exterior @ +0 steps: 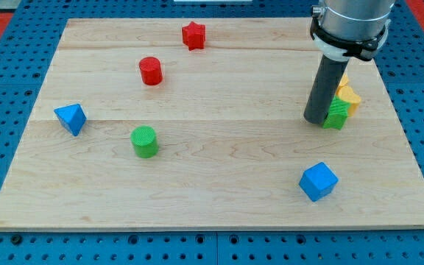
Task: Move the blue cube towards the blue triangle
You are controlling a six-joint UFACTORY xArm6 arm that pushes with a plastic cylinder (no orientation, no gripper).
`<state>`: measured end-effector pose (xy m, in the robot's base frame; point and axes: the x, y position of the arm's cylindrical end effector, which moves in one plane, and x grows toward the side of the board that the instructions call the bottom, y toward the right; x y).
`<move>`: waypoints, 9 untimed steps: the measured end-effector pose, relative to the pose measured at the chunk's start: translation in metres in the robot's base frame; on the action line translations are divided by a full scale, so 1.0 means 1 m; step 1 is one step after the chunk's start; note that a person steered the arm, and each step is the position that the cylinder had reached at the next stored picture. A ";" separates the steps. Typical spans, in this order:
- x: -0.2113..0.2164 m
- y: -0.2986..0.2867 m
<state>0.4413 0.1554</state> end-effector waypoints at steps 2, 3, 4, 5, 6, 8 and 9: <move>0.000 -0.001; 0.000 -0.002; 0.001 -0.002; 0.014 -0.001; 0.036 -0.001; 0.080 0.019; 0.110 0.019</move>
<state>0.5511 0.1740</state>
